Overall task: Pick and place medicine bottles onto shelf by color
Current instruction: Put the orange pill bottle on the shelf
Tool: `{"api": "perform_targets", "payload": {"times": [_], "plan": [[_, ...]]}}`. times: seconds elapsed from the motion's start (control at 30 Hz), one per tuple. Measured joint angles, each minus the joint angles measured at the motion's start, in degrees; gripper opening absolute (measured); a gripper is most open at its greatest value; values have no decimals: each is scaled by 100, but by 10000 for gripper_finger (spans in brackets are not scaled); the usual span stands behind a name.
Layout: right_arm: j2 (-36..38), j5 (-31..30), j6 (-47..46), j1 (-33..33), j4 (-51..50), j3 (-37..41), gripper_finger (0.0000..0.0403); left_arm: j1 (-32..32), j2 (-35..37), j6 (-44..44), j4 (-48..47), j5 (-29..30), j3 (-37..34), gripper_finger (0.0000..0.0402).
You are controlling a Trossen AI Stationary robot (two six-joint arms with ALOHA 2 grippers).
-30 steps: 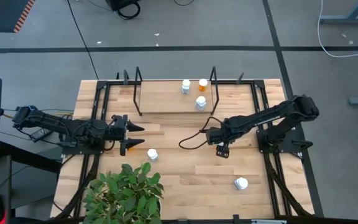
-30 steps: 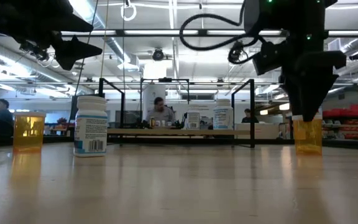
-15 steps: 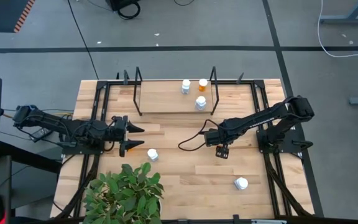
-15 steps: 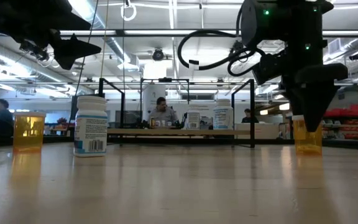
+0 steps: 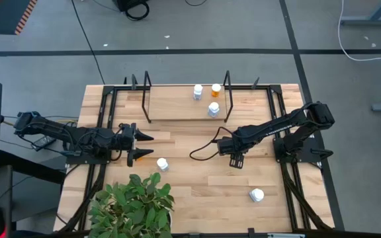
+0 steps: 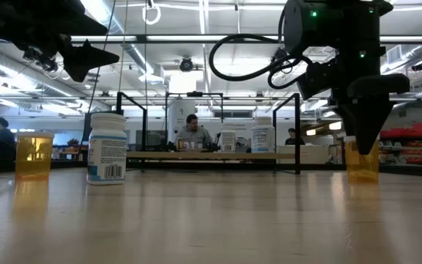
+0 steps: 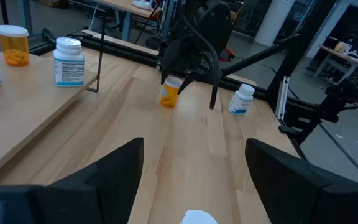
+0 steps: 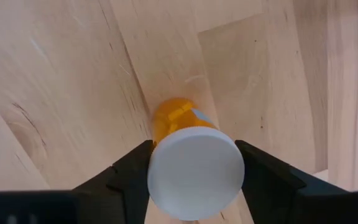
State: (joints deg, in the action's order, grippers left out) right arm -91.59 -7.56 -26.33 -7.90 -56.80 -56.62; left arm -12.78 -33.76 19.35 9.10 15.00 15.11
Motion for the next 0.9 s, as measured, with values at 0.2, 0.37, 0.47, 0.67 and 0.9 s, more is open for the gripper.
{"api": "perform_targets", "payload": {"times": [0.2,0.37,0.47,0.67,0.9], "plan": [[-2,97,124,0,-37,-460,235,0,0,0,4,21,0,286],[0,34,395,76,-17,-1242,221,0,1,104,9,155,0,286],[0,28,627,246,-19,-1637,214,0,0,105,10,156,0,286],[-331,21,1111,599,-159,-2351,228,0,0,126,20,190,0,286],[-1509,-72,1811,829,-954,-3654,224,0,0,149,18,192,2,286]]}}
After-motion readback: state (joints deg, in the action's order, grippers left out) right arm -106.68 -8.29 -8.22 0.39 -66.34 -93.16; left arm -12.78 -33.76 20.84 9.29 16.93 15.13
